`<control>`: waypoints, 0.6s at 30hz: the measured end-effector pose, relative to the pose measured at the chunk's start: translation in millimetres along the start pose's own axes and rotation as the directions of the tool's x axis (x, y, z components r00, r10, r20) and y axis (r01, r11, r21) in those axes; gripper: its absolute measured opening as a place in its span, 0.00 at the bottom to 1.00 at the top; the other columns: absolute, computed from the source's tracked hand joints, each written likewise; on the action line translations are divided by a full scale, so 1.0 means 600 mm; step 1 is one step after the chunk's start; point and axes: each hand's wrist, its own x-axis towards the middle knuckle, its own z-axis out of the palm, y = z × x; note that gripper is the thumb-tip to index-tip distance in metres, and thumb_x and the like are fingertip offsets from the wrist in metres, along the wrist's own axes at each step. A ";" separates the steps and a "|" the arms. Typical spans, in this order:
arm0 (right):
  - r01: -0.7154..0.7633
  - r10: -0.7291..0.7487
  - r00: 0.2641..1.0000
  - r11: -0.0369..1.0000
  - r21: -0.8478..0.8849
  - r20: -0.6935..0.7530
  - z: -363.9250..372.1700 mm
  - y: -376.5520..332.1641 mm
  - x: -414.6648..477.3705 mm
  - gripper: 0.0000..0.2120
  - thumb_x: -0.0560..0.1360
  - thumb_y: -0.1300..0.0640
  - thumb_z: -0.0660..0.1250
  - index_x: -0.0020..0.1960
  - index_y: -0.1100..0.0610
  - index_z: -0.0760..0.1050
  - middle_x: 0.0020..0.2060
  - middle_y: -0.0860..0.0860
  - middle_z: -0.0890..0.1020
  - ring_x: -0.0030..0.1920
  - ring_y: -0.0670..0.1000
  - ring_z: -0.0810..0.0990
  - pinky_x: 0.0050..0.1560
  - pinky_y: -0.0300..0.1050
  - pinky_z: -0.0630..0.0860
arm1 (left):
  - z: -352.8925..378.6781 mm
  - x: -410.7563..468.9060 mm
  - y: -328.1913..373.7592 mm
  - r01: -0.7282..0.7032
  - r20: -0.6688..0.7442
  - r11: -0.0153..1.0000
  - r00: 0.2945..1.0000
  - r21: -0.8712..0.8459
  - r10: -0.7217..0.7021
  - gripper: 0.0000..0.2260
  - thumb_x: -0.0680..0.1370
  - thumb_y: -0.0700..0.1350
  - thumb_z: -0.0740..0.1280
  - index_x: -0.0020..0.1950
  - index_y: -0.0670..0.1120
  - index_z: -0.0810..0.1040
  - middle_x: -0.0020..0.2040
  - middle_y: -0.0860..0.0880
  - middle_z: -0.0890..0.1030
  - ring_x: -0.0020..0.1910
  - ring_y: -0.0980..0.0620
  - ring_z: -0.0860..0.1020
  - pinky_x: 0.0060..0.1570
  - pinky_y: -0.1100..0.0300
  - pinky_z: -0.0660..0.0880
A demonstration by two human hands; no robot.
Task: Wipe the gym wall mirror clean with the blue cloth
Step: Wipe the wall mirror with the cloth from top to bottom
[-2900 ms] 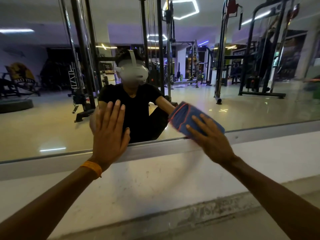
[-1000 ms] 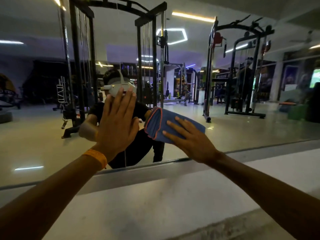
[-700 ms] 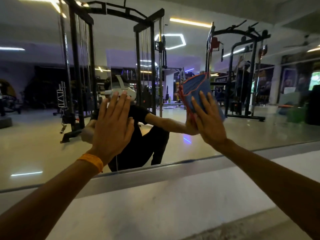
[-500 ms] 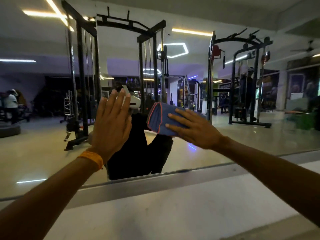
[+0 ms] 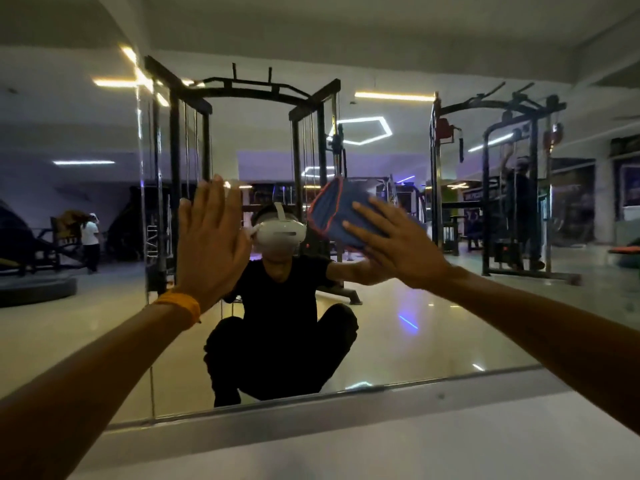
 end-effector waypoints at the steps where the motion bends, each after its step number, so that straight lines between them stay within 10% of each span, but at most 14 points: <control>1: -0.095 0.095 0.993 0.995 -0.006 -0.071 -0.007 0.028 0.002 0.26 0.87 0.42 0.47 0.81 0.52 0.61 0.80 0.60 0.63 0.81 0.62 0.55 0.78 0.68 0.55 | 0.001 -0.003 0.001 0.003 -0.007 1.000 1.000 0.007 -0.003 0.34 0.83 0.54 0.54 0.86 0.46 0.46 0.86 0.44 0.43 0.84 0.45 0.40 0.81 0.41 0.38; 6: -0.514 0.536 0.802 0.844 0.152 -0.262 0.003 0.055 0.026 0.24 0.88 0.47 0.50 0.82 0.51 0.56 0.80 0.63 0.62 0.80 0.68 0.56 0.79 0.70 0.51 | 0.008 -0.007 0.016 -0.004 -0.024 1.000 1.000 0.030 0.005 0.34 0.82 0.53 0.54 0.85 0.43 0.46 0.85 0.41 0.44 0.84 0.43 0.41 0.81 0.45 0.36; 9: -0.172 0.182 0.974 0.982 0.083 -0.137 0.039 -0.015 -0.016 0.27 0.86 0.50 0.59 0.82 0.49 0.57 0.82 0.58 0.59 0.82 0.64 0.52 0.81 0.64 0.44 | 0.022 -0.019 0.034 -0.047 -0.008 0.997 0.999 0.063 0.048 0.34 0.83 0.55 0.51 0.85 0.42 0.47 0.85 0.41 0.45 0.84 0.42 0.42 0.82 0.44 0.38; 13: 0.145 -0.145 0.989 0.989 0.018 -0.001 0.037 -0.034 -0.053 0.24 0.86 0.48 0.56 0.81 0.49 0.59 0.81 0.56 0.61 0.82 0.61 0.55 0.82 0.59 0.48 | 0.030 -0.052 0.036 -0.132 0.054 0.989 0.990 0.064 0.129 0.32 0.84 0.56 0.49 0.85 0.41 0.51 0.85 0.42 0.48 0.85 0.43 0.45 0.82 0.39 0.46; 18: -0.470 0.484 0.839 0.875 0.116 -0.249 0.017 0.019 -0.019 0.26 0.87 0.41 0.47 0.81 0.51 0.60 0.80 0.60 0.64 0.80 0.65 0.60 0.75 0.73 0.60 | 0.023 -0.100 0.016 -0.140 0.092 0.990 0.986 0.018 0.138 0.31 0.85 0.55 0.51 0.85 0.42 0.54 0.85 0.42 0.50 0.85 0.42 0.47 0.81 0.36 0.50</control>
